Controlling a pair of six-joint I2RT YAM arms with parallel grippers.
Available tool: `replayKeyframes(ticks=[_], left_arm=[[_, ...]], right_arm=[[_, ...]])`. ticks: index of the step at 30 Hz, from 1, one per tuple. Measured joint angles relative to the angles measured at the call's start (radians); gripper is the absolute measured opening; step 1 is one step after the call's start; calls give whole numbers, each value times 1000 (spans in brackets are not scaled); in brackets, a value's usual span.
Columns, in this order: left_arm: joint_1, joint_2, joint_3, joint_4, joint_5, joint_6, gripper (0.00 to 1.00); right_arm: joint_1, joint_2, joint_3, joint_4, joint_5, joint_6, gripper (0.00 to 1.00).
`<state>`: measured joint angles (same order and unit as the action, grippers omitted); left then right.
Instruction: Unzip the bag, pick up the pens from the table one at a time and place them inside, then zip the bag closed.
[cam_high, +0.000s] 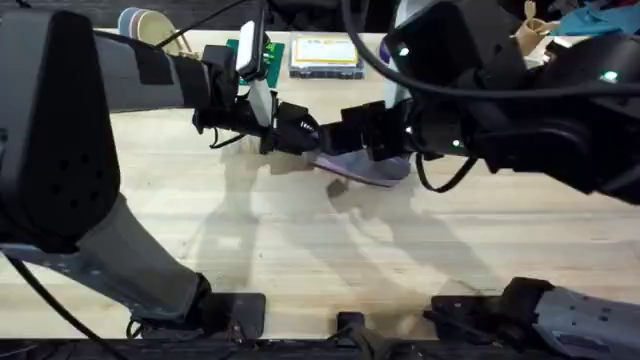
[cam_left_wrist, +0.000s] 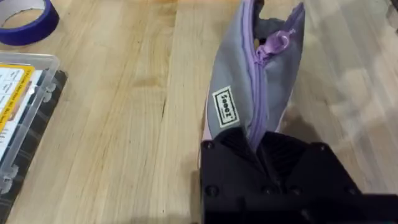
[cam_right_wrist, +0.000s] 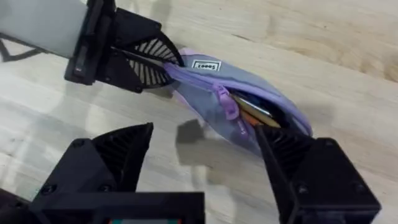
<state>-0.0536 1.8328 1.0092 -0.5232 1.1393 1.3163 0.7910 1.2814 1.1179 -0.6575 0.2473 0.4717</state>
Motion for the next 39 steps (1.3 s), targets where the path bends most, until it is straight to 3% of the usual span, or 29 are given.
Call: replayKeyframes(ticks=[22, 27, 39], left_arm=[[0, 0, 0, 0, -2, 0, 42], [0, 0, 0, 0, -2, 0, 42], [0, 0, 0, 0, -2, 0, 42]], right_arm=[[-4, 176, 0, 19, 49, -91, 994], [-14, 182, 0, 46, 80, -99, 892], [-38, 186, 0, 54, 83, -103, 852]])
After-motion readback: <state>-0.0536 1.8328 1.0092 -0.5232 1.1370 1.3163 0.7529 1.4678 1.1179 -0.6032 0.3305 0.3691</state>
